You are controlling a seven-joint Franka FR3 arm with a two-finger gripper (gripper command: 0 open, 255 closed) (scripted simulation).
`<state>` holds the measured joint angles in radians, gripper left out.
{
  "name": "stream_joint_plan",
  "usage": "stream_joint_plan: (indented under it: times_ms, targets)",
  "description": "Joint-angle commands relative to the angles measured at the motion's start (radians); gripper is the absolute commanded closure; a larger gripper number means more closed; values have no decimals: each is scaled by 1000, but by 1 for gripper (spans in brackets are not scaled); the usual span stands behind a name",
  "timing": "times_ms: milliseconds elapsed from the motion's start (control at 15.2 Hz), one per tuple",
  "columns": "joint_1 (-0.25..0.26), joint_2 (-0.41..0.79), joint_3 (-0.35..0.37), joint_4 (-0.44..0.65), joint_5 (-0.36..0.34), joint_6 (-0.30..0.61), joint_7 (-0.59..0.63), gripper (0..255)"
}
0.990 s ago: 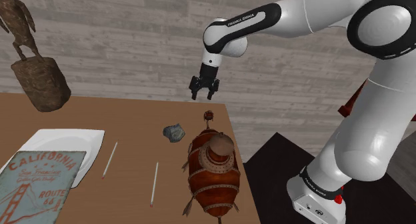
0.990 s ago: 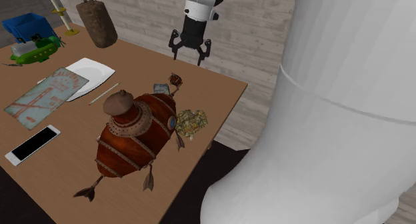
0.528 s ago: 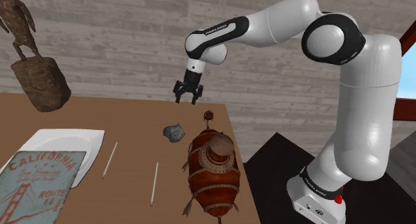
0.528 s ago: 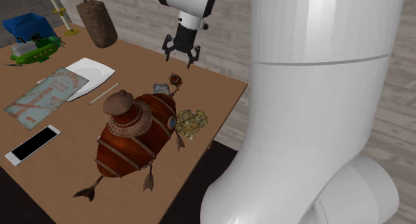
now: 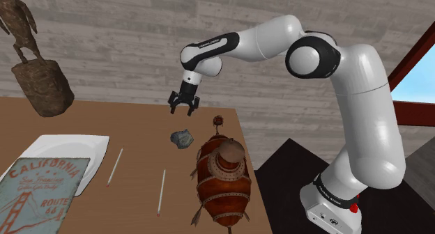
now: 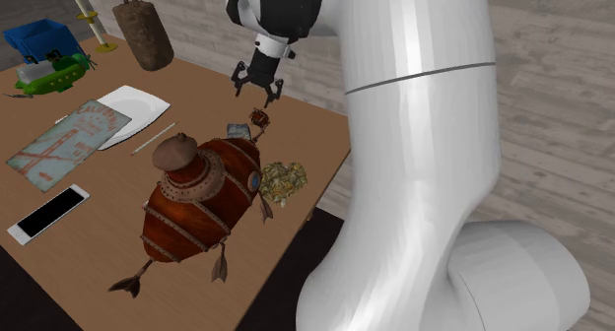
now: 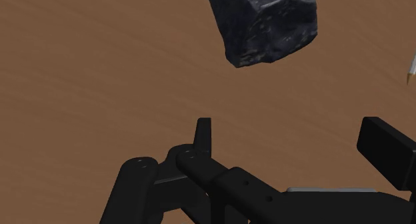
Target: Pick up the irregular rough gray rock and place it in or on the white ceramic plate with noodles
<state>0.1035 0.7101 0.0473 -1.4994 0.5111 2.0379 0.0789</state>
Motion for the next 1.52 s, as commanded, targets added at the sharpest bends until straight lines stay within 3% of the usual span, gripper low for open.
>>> stream_joint_plan:
  times_ms: [0, 726, 792, 1386, 1452]
  targets:
    - [6, 15, 4, 0, 4, 18, 0, 0]
    - [16, 36, 10, -10, 11, 52, -5, 0]
    - [16, 36, 10, -10, 11, 52, -5, 255]
    - [16, 36, 10, -10, 11, 52, -5, 255]
    - [16, 36, 10, -10, 11, 52, -5, 0]
